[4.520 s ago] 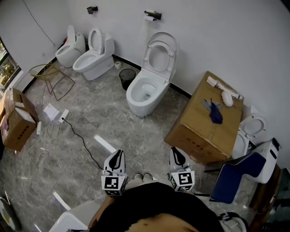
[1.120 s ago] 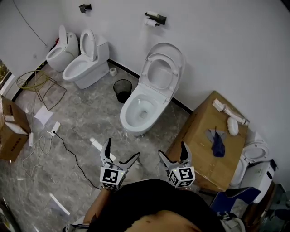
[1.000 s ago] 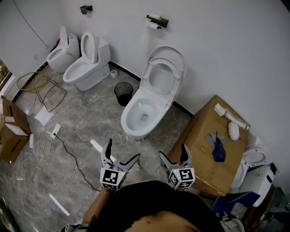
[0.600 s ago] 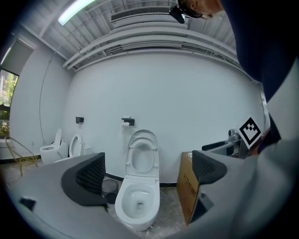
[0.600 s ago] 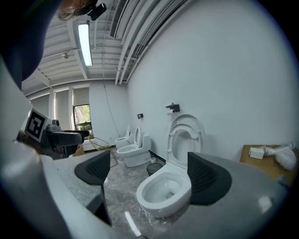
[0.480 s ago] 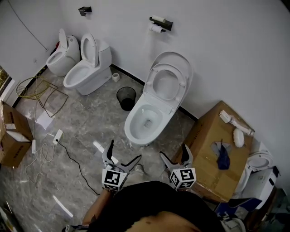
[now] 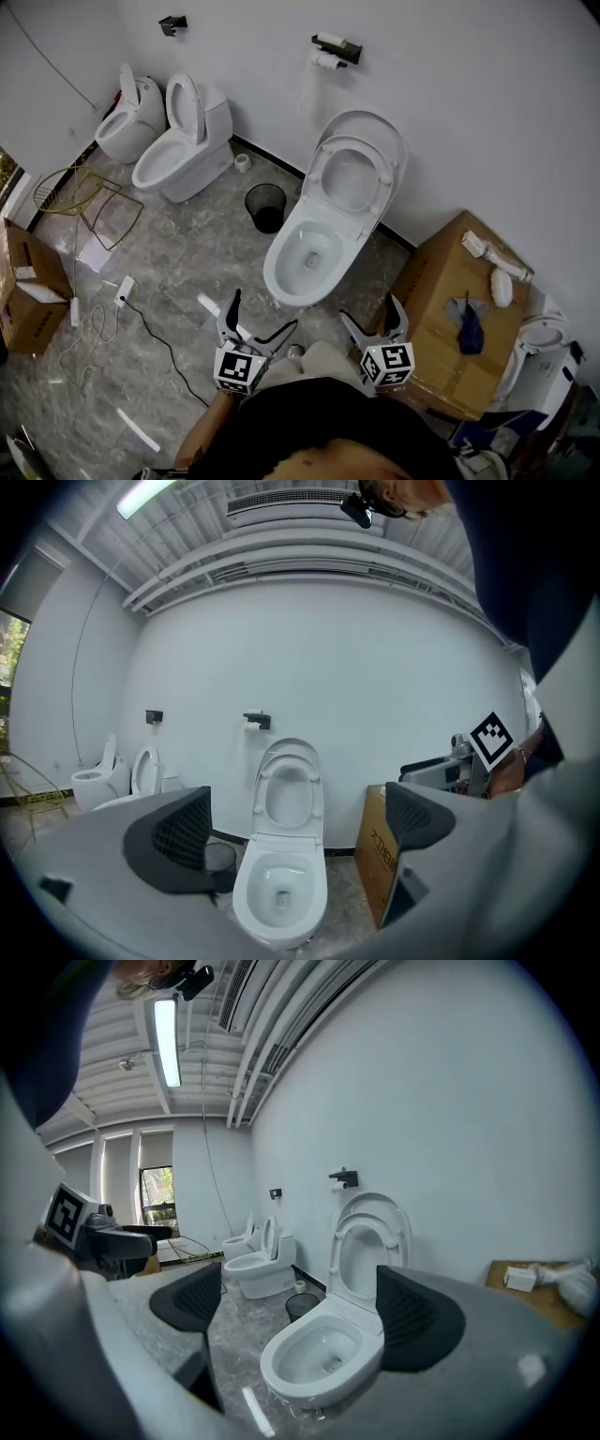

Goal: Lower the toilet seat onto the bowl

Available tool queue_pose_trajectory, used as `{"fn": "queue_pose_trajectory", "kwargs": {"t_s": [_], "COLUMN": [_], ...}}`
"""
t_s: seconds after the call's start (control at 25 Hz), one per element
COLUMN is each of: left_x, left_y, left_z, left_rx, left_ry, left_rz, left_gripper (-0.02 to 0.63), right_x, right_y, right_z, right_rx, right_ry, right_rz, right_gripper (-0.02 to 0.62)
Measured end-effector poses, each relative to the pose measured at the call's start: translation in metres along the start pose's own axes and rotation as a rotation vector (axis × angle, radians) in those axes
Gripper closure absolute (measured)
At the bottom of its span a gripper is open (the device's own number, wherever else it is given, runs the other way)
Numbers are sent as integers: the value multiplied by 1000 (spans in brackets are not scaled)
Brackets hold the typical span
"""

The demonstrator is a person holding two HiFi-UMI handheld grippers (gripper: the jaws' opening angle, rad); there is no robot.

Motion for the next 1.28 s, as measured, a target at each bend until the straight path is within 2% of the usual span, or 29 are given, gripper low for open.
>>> {"fn": "queue_pose_trajectory", "kwargs": {"t_s": [0.2, 0.48, 0.76, 0.84, 0.96, 1.28], "left_x": [13, 43, 87, 100, 125, 188], "left_y": [5, 16, 36, 42, 46, 48], "left_z": [-8, -4, 3, 2, 3, 1], "left_rx": [-49, -44, -15, -10, -30, -57], "left_ry": [17, 2, -9, 3, 5, 22], "left_rz": [1, -15, -35, -33, -35, -78], "left_gripper": [34, 34, 34, 34, 34, 34], "right_x": [14, 38, 75, 88, 111, 154], "right_y": [-1, -13, -49, -58, -73, -104], "right_z": [8, 26, 50, 55, 65, 90], "right_rx": [-9, -56, -110, -85, -48, -112], "right_ry": [-12, -22, -23, -9, 0, 17], "right_rz": [2, -5, -7, 15, 33, 42], "right_gripper": [84, 85, 85, 86, 86, 86]}}
Point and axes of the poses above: the fingertips, and each gripper's own axes: x forward along the fingers, y to its left, z out of its top, the point moved 2 cm from there along -x, backward along the fingers, and after that the axes turned 15 degrees about x, right-handed, at the moved point
